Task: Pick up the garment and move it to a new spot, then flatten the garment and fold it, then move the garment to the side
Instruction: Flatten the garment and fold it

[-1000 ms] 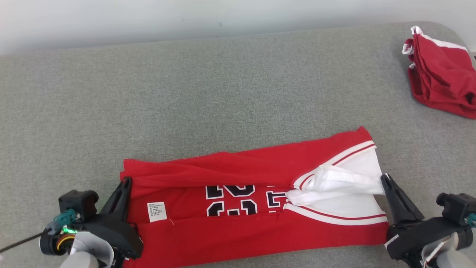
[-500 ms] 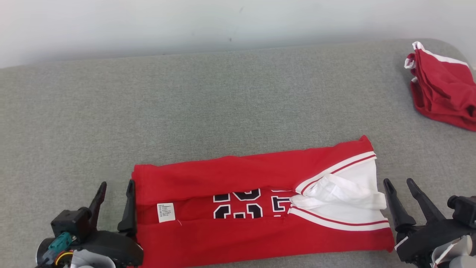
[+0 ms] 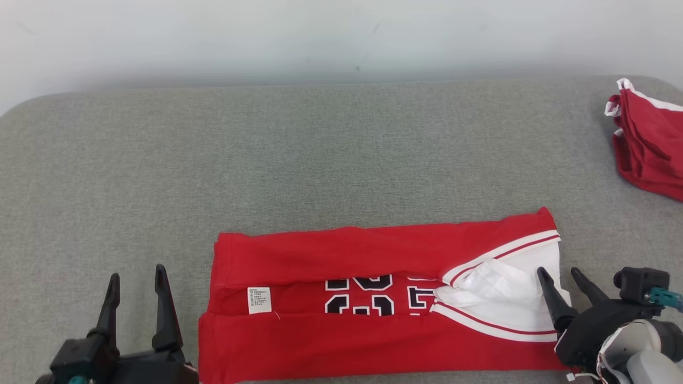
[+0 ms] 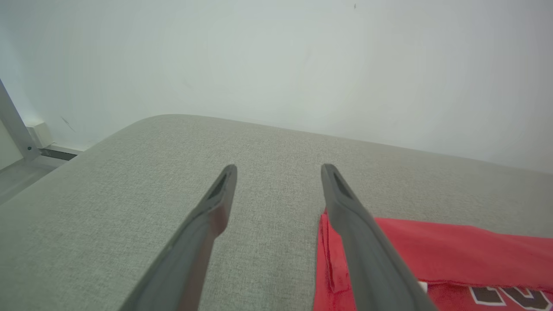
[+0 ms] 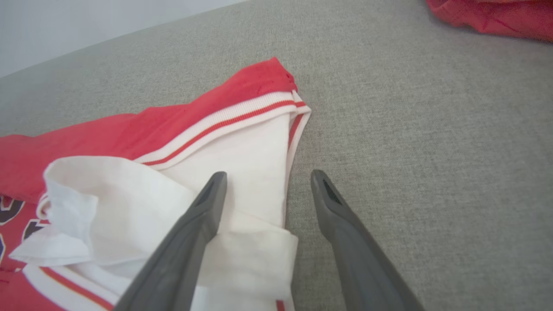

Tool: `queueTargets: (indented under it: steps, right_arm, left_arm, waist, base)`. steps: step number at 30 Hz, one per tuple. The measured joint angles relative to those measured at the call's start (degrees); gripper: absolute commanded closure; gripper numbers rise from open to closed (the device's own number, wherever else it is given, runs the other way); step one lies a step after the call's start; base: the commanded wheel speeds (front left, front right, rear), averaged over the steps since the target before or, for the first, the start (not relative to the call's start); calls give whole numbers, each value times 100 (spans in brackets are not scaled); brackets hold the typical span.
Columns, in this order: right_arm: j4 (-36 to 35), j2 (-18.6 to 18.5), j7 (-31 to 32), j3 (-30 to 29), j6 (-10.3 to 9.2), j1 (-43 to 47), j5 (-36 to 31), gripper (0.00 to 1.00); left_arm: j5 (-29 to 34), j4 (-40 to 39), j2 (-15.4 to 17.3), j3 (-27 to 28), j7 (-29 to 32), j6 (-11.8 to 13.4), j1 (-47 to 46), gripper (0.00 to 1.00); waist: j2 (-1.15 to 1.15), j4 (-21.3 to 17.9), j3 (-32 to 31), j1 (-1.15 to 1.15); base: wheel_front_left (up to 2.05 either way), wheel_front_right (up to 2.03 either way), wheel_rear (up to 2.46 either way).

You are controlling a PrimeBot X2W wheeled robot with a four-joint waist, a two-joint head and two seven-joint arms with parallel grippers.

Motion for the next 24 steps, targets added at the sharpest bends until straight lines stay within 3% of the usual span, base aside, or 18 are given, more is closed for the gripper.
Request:
queueTargets:
  steps: [9,10,11,12,19,24]
  right_arm:
    - [667,112,131,302,0,-137,24,0]
    - [690,113,138,356,0,-149,54,59]
    - [697,110,136,416,-1,-153,70,72]
    - [709,110,130,470,-1,-157,98,100]
    - [911,58,48,609,1,-255,248,100]
    - [1168,-318,-115,350,4,-258,287,100]
  left_arm:
    - [938,-167,-458,553,0,-294,393,0]
    - [985,-180,-503,619,0,-333,425,0]
    - [1026,-186,-532,664,0,-358,449,0]
    - [1061,-191,-566,719,0,-392,476,0]
    - [1317,-215,-716,914,0,-539,613,0]
    - [1386,-205,-766,1002,0,-597,645,0]
  waist:
    - [0,127,-62,0]
    - [0,129,-72,0]
    - [0,128,-81,0]
    - [0,125,-91,0]
    - [0,85,-186,1]
    - [1,62,-265,1]
  base:
    - [0,0,0]
    - [0,0,0]
    - [0,0,0]
    - [0,0,0]
    - [0,0,0]
    - [0,0,0]
